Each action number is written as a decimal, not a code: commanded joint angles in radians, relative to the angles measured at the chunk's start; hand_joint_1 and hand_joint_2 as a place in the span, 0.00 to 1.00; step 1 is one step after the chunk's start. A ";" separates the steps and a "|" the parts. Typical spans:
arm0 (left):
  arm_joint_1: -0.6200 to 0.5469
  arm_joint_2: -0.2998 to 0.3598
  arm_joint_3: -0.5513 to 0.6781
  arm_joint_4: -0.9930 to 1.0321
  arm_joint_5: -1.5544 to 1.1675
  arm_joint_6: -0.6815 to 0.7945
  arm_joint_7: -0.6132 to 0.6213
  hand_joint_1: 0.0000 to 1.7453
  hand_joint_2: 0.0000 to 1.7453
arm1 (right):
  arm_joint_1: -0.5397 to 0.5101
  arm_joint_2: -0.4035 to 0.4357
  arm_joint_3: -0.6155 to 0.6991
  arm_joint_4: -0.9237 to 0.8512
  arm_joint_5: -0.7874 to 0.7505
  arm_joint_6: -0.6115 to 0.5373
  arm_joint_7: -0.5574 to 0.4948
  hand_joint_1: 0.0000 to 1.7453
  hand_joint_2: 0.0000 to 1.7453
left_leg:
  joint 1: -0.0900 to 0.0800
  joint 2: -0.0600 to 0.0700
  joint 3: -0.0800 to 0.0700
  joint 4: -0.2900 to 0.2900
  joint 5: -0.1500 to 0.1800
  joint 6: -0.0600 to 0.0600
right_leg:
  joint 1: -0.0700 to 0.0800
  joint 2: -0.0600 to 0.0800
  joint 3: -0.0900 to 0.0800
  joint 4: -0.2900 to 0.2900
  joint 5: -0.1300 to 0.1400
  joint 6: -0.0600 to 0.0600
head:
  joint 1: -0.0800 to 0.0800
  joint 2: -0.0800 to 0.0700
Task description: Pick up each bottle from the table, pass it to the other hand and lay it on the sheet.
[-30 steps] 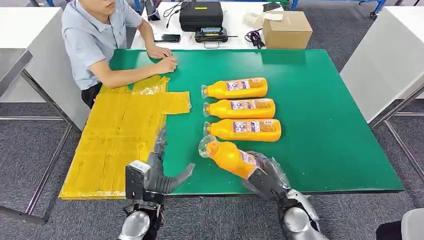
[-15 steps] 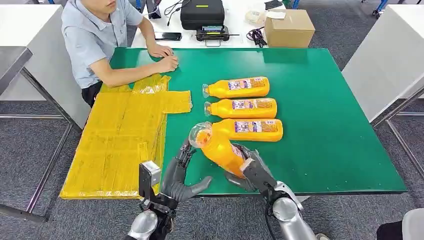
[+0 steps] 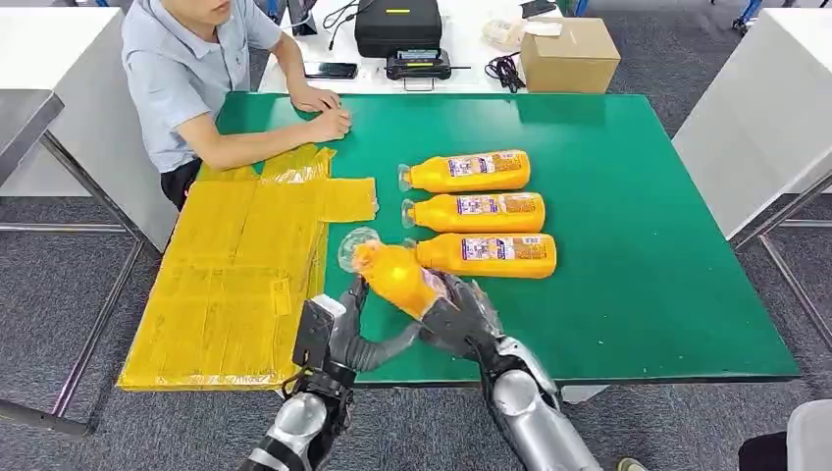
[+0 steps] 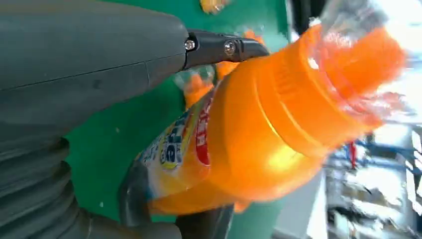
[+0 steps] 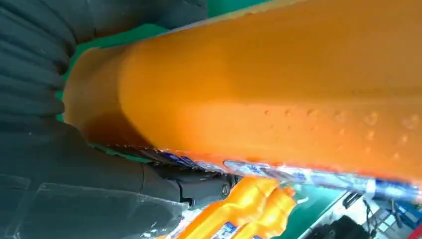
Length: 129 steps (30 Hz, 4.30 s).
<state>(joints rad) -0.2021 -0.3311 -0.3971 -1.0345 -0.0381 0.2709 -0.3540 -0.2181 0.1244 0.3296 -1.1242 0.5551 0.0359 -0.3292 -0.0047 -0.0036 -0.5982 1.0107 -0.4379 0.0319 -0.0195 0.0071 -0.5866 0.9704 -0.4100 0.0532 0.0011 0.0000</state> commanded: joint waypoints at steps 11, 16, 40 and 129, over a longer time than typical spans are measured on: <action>-0.105 -0.017 0.019 0.149 0.337 -0.120 -0.073 0.00 1.00 | -0.081 0.023 0.102 0.162 -0.093 0.044 -0.121 1.00 1.00 | 0.001 0.000 0.003 0.000 -0.001 -0.002 | 0.002 -0.001 0.004 -0.001 -0.001 -0.003 | 0.000 0.000; -0.096 -0.012 0.015 0.111 0.349 -0.150 -0.097 1.00 1.00 | -0.092 0.021 0.108 0.179 -0.119 0.061 -0.136 1.00 1.00 | 0.000 0.000 0.000 0.000 0.000 -0.001 | 0.001 0.000 0.000 0.000 0.000 -0.001 | 0.000 0.000; -0.059 0.002 0.018 -0.008 0.313 -0.057 -0.123 1.00 1.00 | -0.093 0.017 0.122 0.207 -0.137 0.032 -0.117 0.00 1.00 | 0.001 0.001 0.001 0.000 -0.001 -0.001 | 0.001 0.000 0.001 -0.001 -0.001 -0.002 | 0.000 0.000; 0.079 0.137 -0.011 -0.383 -1.031 0.203 0.141 0.00 1.00 | 0.118 -0.052 -0.065 -0.051 0.282 -0.281 -0.050 0.00 1.00 | 0.000 -0.001 0.000 0.001 -0.001 -0.001 | 0.000 -0.002 0.000 0.001 -0.001 -0.001 | 0.000 0.000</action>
<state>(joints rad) -0.2912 -0.1717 -0.3555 -1.0915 -1.3621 0.4401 -0.0518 -0.1411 0.1286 0.2468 -1.0039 0.5273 -0.0230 -0.4948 -0.0049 -0.0055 -0.5996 1.0109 -0.4372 0.0320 -0.0196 0.0044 -0.5875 0.9706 -0.4100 0.0532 0.0015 0.0000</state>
